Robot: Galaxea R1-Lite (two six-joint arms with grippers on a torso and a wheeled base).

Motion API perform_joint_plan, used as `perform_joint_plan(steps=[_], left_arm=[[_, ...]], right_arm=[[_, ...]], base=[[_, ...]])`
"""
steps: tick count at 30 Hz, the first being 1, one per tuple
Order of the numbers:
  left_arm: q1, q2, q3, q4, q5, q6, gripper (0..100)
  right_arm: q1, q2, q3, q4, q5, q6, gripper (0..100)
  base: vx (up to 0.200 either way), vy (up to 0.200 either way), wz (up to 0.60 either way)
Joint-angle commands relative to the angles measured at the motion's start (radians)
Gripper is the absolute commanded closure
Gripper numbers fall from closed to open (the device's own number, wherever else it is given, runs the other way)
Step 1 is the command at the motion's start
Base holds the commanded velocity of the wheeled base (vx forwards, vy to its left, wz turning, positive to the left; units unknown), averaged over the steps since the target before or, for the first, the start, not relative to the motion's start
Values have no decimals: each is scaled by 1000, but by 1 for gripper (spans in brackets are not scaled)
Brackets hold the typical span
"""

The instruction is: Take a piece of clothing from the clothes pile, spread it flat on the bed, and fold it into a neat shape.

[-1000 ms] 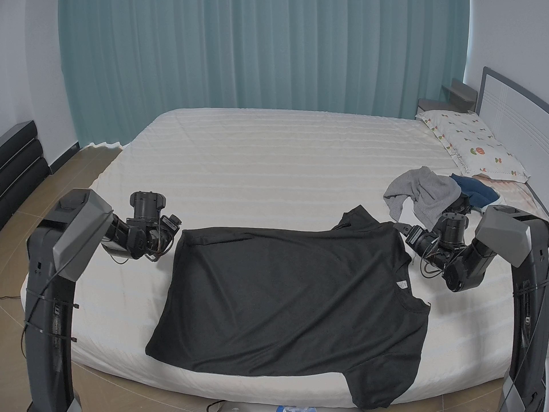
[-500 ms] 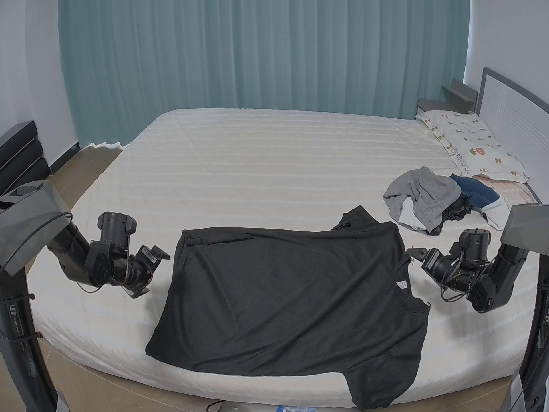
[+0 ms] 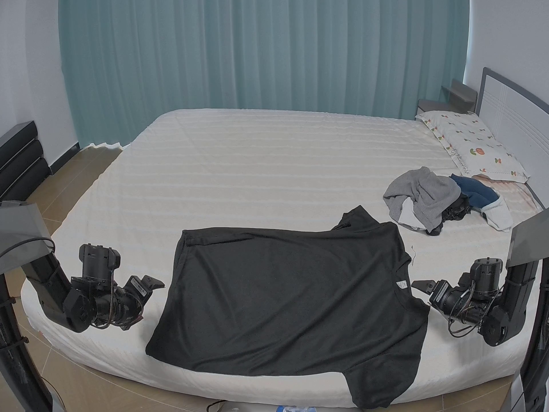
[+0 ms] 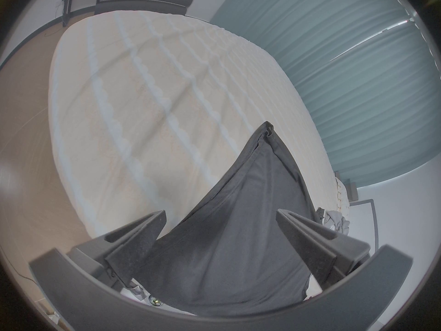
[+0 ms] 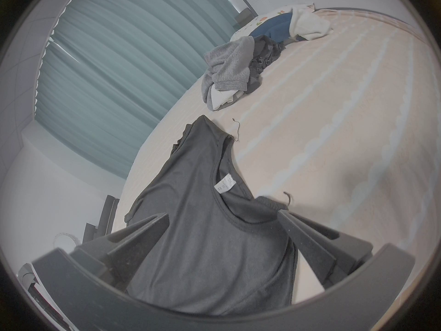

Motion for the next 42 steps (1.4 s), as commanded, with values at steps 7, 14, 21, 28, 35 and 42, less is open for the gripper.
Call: perform_joint_plan(steps=[7, 14, 21, 28, 35, 42], left_arm=[[-19, 2, 66, -8, 0, 34, 0], [-19, 26, 73, -28, 2, 37, 0], [-19, 42, 75, -30, 2, 37, 0], [-22, 45, 75, -31, 3, 37, 0], [-25, 46, 75, -30, 5, 42, 0], [-25, 48, 79, -30, 6, 63, 0]], right_arm=[[1, 37, 109, -59, 19, -6, 0], [28, 82, 126, -73, 25, -37, 0], [88, 125, 86, -88, 23, -35, 0], [99, 155, 58, -88, 14, -40, 0], [70, 183, 112, -88, 9, -135, 100], [48, 157, 186, -88, 11, -184, 100]], base=[[-200, 0, 0], [0, 0, 0], [0, 0, 0], [0, 0, 0], [0, 0, 0], [0, 0, 0]])
